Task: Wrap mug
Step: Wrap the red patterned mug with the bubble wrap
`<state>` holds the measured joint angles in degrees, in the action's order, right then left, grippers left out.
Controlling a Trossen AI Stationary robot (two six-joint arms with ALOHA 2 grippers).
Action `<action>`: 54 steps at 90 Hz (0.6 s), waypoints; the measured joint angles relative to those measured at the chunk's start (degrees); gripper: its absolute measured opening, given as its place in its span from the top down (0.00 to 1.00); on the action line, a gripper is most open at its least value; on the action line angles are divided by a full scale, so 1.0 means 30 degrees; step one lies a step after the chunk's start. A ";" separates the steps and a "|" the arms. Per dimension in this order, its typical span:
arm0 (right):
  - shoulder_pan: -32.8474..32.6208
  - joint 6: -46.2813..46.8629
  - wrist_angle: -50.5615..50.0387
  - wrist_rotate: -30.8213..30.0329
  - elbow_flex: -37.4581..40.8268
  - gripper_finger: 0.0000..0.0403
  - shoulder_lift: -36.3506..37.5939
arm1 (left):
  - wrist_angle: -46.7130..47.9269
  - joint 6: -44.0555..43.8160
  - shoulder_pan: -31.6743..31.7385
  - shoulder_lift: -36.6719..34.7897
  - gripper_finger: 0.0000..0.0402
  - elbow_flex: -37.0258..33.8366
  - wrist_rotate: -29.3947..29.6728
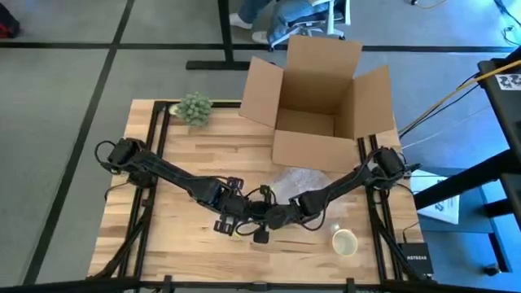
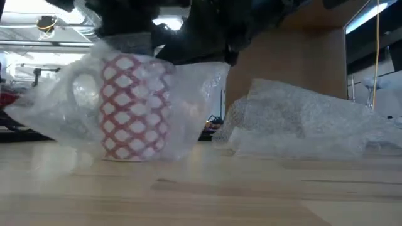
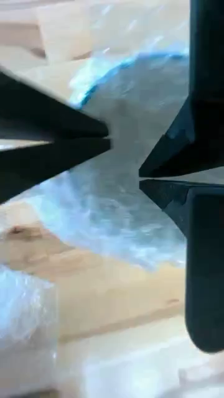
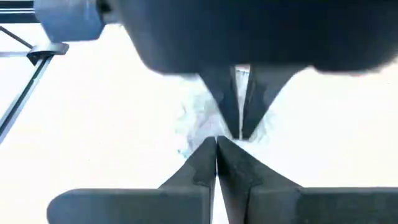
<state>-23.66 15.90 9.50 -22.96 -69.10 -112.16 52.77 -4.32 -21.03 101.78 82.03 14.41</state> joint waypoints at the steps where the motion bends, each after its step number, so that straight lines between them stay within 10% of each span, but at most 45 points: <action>1: 0.0000 -0.0010 -0.0010 0.0000 0.0000 1.00 0.0000 | 0.0044 -0.0020 -0.0005 -0.0067 1.00 0.0031 0.0082; 54: 0.0022 -0.0103 -0.0112 -0.0144 0.0029 1.00 -0.0029 | -0.3007 -0.1338 0.0276 -0.0606 1.00 -0.2506 0.0319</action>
<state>-23.59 15.59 9.16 -23.39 -69.01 -112.25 43.75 -8.34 -20.21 99.96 74.51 15.37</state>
